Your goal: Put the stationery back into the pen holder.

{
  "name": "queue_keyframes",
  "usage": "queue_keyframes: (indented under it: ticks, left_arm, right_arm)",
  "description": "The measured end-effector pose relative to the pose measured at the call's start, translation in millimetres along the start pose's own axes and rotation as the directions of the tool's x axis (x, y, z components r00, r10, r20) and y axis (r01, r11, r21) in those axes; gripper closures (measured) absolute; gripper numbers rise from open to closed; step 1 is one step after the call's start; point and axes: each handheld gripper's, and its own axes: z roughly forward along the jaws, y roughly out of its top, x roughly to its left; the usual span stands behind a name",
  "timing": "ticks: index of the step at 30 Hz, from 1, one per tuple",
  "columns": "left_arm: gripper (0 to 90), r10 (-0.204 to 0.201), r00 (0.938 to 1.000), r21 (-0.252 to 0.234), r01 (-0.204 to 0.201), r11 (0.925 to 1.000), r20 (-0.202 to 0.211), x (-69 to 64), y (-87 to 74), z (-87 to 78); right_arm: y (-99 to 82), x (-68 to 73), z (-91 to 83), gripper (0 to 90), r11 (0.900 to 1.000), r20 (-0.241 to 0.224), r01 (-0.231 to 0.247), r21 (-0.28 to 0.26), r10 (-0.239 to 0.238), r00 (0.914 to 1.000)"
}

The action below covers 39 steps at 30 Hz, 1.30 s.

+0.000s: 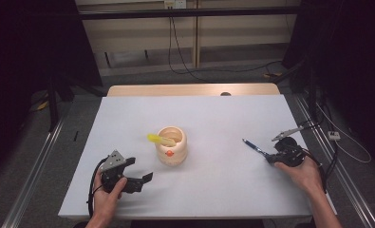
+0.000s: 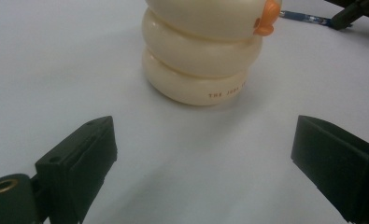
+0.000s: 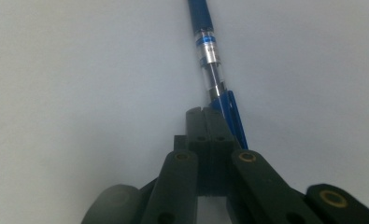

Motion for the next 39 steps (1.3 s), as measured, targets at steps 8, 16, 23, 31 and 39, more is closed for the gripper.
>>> queue_keyframes:
  ticks: [8,16,23,31,39]
  left_arm:
    - [6.9,-0.004,1.0000,0.000,0.004,1.0000,0.001,0.3,-0.2,1.0]
    - [6.8,-0.006,1.0000,0.001,0.006,1.0000,-0.004,0.5,-0.1,0.0]
    - [6.9,-0.005,1.0000,0.001,0.005,1.0000,-0.002,0.6,-0.1,0.6]
    - [6.9,0.000,1.0000,-0.004,0.000,1.0000,-0.009,0.9,0.9,1.4]
    - [7.3,-0.002,1.0000,0.003,0.002,1.0000,-0.007,1.6,1.2,1.7]
  right_arm:
    - [-0.8,-12.5,-1.5,90.0,0.9986,-0.012,-0.036,-0.038,0.036,0.9993]
    - [3.7,-2.8,-13.2,86.4,0.9863,-0.149,0.025,-0.163,-0.050,0.9875]
    - [9.0,3.6,-19.3,58.1,0.9713,-0.182,0.036,-0.235,-0.080,0.9800]
    - [26.9,9.7,-11.9,33.8,0.9801,-0.182,0.078,-0.182,-0.112,0.9769]
    - [49.8,4.8,0.6,17.4,0.9905,-0.126,0.068,-0.120,-0.083,0.9885]
